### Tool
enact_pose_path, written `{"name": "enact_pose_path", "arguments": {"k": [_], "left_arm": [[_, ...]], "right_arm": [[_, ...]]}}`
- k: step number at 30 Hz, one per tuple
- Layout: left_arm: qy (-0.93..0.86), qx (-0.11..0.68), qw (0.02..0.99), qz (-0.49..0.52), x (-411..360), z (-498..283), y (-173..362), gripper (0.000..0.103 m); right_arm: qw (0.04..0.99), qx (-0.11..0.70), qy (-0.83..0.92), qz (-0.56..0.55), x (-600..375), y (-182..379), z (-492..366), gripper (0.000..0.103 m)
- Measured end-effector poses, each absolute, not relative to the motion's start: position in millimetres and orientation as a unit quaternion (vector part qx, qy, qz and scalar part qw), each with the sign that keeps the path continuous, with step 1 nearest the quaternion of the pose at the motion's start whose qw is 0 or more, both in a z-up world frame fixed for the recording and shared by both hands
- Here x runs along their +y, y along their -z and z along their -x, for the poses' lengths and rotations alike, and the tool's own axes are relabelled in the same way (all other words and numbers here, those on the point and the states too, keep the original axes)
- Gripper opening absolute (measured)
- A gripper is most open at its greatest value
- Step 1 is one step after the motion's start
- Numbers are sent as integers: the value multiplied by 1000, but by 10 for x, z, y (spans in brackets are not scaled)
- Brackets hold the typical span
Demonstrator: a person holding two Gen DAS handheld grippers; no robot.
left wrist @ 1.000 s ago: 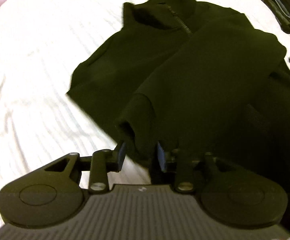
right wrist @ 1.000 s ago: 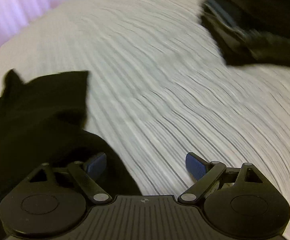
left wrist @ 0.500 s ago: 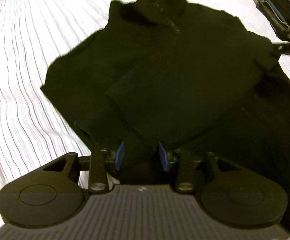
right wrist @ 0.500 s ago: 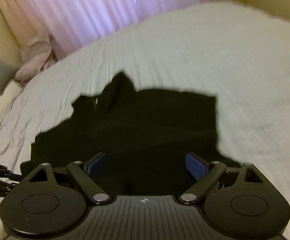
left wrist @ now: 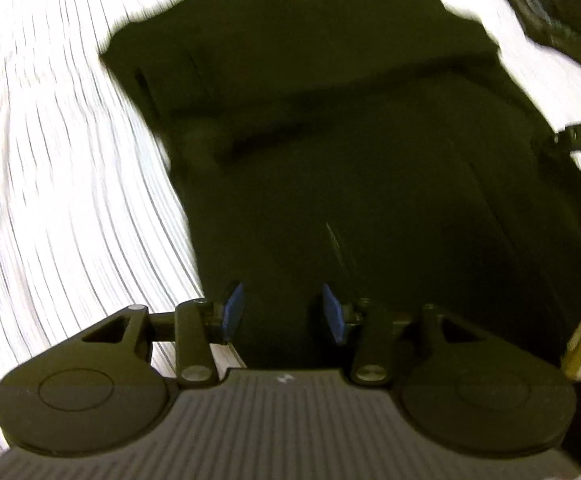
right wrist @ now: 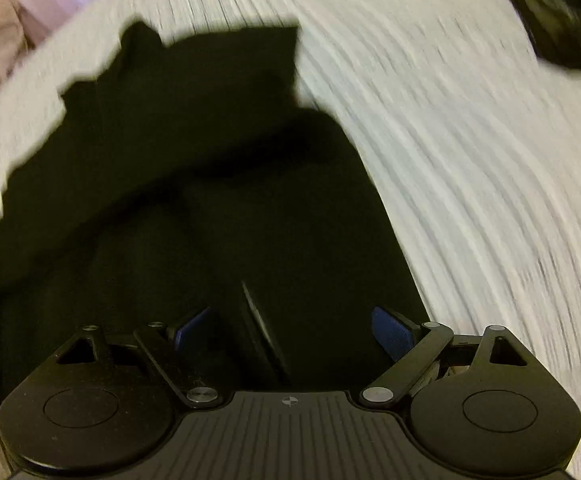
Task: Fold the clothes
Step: 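Grasp the sweatshirt hem with the left gripper and lift it toward the collar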
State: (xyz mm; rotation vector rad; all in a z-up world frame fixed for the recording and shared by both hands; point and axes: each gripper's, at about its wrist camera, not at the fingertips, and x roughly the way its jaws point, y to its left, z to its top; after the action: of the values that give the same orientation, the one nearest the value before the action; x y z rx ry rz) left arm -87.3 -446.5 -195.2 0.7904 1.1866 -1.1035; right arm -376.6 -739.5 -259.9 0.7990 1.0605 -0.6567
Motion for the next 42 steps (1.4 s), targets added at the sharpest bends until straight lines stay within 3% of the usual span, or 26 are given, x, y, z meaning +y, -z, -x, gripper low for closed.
{"name": "enact_pose_path", "arguments": {"k": [8,14,23,31,39,40,42], "left_arm": [[480,489,609,-400,-3999,1773,1914,46],[540,391,581,-466,-3699,2298,1858,60],[626,200,502,-562,-2771,3168,2025,65],[591,55,458,-662,-2418,3522,2493,66],[551,33,477,-683,-2640,3503,2809,67],[549,41,477,-685,-2678,3479,2816,66],[546,70,492,-675,-2752,3397,2722,47]], "right_arm": [[731,535,253,-339,-7068,2534,4273,90],[739,539,256,-312,-6681,2397,4595,90],[765,507,282,-280,-5646,2084,5115,90],[771,515,271,-257,-5138,1919,5492,90],[777,540,234,-224,-5037,2048,5462,90],[778,542,230,-220,-5024,2046,5434,90],[782,543,224,-208,-5007,2040,5423,90]]}}
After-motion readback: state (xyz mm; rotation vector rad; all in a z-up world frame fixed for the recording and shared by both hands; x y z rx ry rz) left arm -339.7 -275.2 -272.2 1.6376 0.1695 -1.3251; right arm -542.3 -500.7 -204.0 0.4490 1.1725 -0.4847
